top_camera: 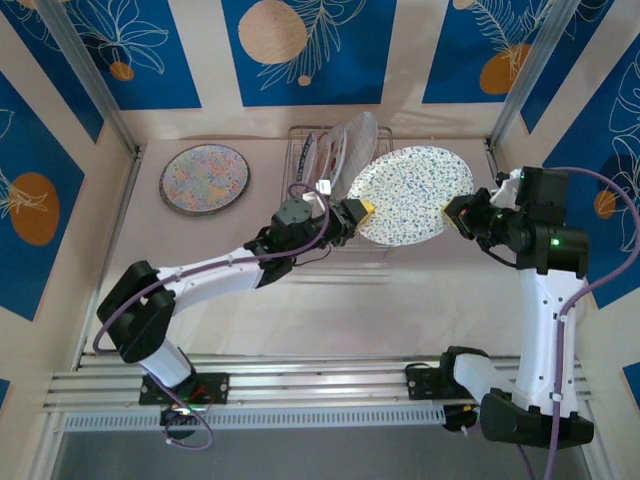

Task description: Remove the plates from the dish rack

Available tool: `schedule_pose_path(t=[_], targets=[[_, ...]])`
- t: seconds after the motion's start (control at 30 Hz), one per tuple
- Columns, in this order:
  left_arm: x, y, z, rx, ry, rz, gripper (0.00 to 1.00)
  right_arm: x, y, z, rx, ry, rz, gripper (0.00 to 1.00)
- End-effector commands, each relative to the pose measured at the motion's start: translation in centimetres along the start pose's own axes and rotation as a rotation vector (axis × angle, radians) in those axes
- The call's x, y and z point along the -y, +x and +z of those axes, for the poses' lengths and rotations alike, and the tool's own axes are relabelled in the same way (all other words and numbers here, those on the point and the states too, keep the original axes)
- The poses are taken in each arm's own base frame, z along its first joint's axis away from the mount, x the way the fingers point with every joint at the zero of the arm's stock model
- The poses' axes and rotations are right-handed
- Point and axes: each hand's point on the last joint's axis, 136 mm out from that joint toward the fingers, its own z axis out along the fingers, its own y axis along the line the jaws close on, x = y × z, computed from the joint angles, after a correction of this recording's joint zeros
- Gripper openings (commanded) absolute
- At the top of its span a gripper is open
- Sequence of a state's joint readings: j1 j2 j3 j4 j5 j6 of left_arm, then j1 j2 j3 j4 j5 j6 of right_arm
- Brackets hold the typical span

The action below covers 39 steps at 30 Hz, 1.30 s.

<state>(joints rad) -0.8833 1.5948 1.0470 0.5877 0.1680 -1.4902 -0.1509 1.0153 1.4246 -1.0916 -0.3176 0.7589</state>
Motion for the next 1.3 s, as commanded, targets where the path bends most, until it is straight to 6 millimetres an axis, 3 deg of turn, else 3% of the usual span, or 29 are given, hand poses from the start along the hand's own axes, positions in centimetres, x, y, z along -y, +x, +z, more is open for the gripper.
schedule_pose_path(t=[0.0,0.07,0.33,0.57,0.83,1.03,1.27], targets=[[2.8,1.1,-0.8,-0.041,0.082,0.050,0.12,-1.0,1.1,0.3,-0.056,-0.068,-0.032,0.00],[3.1,1.0,-1.1,-0.040,0.094,0.048,0.09,-0.6,1.2,0.7,-0.066,-0.060,-0.021,0.00],[4.4,0.5,-1.5,-0.032,0.168,0.024,0.00,-0.4,1.3,0.8,-0.055,-0.018,-0.054,0.36],[5.5,-0.1,-1.9,-0.013,0.199,0.014,0.00,-0.8,1.3,0.0,-0.004,0.013,-0.103,0.58],[7.4,-1.8,-3.3,0.036,0.232,0.013,0.00,-1.4,1.2,-1.8,0.102,0.038,-0.155,0.62],[8.0,-3.7,-5.1,0.080,0.225,0.025,0.00,-3.3,1.3,-2.7,0.169,-0.008,-0.241,0.62],[8.6,-6.8,-8.2,0.163,0.229,0.027,0.00,-7.1,2.2,-2.4,0.193,-0.123,-0.390,0.63]])
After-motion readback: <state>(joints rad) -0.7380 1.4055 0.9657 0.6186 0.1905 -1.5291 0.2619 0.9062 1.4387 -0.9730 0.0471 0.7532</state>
